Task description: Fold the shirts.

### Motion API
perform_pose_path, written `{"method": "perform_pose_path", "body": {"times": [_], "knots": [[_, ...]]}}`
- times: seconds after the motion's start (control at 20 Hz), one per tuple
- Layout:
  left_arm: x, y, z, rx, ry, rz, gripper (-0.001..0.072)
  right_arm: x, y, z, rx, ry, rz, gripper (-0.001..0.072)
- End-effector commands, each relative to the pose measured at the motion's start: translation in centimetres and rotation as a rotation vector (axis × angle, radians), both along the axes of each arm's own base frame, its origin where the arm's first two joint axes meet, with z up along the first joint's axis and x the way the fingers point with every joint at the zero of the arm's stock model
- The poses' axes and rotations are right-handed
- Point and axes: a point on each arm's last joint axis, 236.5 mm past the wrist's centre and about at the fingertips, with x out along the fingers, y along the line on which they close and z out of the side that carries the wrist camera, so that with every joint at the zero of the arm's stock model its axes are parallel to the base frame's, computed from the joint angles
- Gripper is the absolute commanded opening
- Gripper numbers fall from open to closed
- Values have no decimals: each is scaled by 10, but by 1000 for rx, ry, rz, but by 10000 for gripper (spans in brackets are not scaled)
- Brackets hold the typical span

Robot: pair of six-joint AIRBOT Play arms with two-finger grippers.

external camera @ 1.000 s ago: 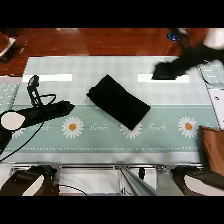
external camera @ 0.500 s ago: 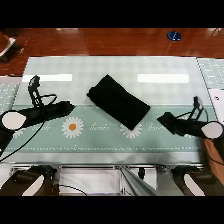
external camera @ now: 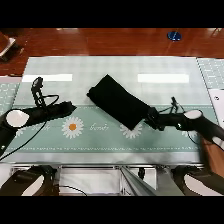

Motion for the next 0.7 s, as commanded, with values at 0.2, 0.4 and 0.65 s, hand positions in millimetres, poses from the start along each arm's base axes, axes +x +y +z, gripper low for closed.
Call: {"method": "perform_pose_path", "body": {"times": [0.2, 0.4, 0.65], "knots": [[1, -1, 0, -7, 1, 4, 20, 41, 64, 2, 24, -90, 276, 28], [1, -1, 0, -7, 1, 4, 20, 86, 63, 68, -66, -247, 453, 27], [1, -1, 0, -6, 1, 4, 20, 132, 27, 161, -282, -374, 541, 27]]}}
